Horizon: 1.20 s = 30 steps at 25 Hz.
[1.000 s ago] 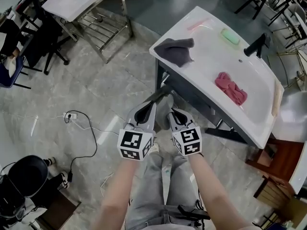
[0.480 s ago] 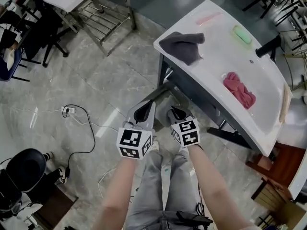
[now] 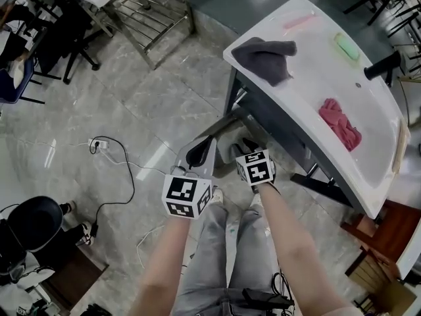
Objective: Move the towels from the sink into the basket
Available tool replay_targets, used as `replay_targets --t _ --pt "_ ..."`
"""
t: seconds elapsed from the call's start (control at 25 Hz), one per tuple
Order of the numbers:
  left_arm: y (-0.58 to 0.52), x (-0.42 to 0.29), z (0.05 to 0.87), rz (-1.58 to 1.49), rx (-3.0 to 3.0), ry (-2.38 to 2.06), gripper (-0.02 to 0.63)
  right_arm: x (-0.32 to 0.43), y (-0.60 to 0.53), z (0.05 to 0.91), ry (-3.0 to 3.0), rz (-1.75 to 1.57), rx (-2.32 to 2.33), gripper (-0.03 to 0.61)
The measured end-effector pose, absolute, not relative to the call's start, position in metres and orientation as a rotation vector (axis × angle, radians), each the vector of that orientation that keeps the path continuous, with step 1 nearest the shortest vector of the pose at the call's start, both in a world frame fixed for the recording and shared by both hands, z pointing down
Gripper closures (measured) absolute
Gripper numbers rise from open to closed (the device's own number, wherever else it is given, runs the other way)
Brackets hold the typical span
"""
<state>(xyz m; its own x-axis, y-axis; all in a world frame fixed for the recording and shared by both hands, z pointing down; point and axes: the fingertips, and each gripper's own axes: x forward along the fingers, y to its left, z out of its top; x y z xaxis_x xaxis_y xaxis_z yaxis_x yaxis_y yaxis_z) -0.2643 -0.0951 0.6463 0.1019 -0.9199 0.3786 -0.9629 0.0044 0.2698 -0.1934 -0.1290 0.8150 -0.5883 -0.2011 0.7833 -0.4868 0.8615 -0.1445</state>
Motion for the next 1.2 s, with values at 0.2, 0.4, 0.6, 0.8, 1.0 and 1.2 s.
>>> replay_targets --t 0.2,0.4,0.6,0.8,1.0,1.2 --pt "-0.093 -0.269 0.644 0.131 1.924 -1.841 0.607 -0.192 -0.13 0.818 -2.163 0.427 0.487 0.426" --pt "-0.093 -0.267 0.639 0.133 1.937 -1.837 0.607 -0.188 -0.129 0.816 -2.132 0.421 0.488 0.425" --pt "-0.097 -0.26 0.631 0.14 1.957 -1.822 0.607 -0.18 -0.125 0.806 -2.14 0.446 0.491 0.426" --pt "-0.101 -0.253 0.616 0.135 1.98 -1.808 0.607 -0.178 -0.119 0.775 -2.21 0.435 0.48 0.557" --pt "-0.103 -0.24 0.601 0.158 2.008 -1.787 0.609 -0.182 -0.111 0.74 -2.285 0.463 0.442 0.561" --pt "-0.107 -0.232 0.592 0.169 1.996 -1.775 0.609 -0.179 -0.115 0.711 -2.329 0.471 0.45 0.561"
